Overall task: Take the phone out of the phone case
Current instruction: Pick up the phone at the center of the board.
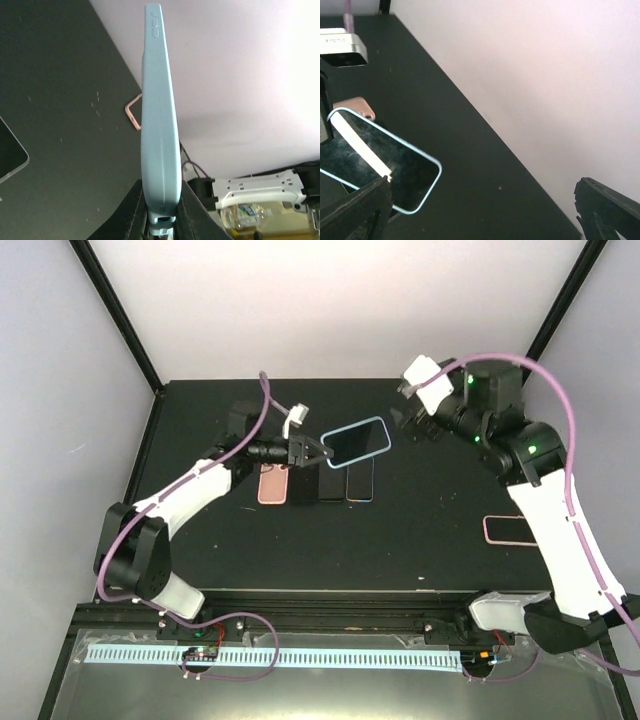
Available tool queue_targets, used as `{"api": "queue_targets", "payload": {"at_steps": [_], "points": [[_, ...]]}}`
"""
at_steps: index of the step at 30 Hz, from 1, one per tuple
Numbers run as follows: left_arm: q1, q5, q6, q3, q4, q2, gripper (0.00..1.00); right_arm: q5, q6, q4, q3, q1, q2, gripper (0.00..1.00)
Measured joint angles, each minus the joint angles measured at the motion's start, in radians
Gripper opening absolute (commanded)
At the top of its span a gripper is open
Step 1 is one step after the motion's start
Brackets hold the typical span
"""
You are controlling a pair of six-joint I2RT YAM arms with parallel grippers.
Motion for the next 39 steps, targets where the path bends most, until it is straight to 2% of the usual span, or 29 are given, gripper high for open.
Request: {"api": "queue_targets", "payload": {"at_steps": [4,7,10,13,18,23,27,31,39], "points": [[0.063,-0.003,-0.066,0.014,0.076,-0.049,0.02,-0.2,0.143,0.001,0.078,-0.122,0.062,1.0],[0.102,-0.012,-0.12,0.017,0.148,-0.092,0.02,-0.356,0.274,0.032,0.072,-0.182,0.087,1.0],[0.135,-0.024,-0.182,0.017,0.228,-0.137,0.02,-0.509,0.438,0.131,0.021,-0.234,0.095,0.99],[0.148,-0.034,-0.23,0.017,0.301,-0.177,0.02,-0.632,0.621,0.285,-0.063,-0.256,0.093,0.96],[0.153,-0.062,-0.322,0.007,0.438,-0.237,0.02,-0.803,1.038,0.663,-0.229,-0.259,0.104,0.89],[0.152,-0.082,-0.404,-0.004,0.57,-0.271,0.02,-0.877,1.411,1.03,-0.327,-0.258,0.142,0.88],[0.139,-0.092,-0.435,-0.023,0.62,-0.275,0.02,-0.896,1.539,1.166,-0.356,-0.25,0.148,0.86],[0.11,-0.105,-0.444,-0.047,0.628,-0.277,0.02,-0.909,1.59,1.241,-0.372,-0.227,0.146,0.81],[0.079,-0.112,-0.444,-0.061,0.627,-0.277,0.02,-0.923,1.633,1.296,-0.38,-0.204,0.146,0.57]]}}
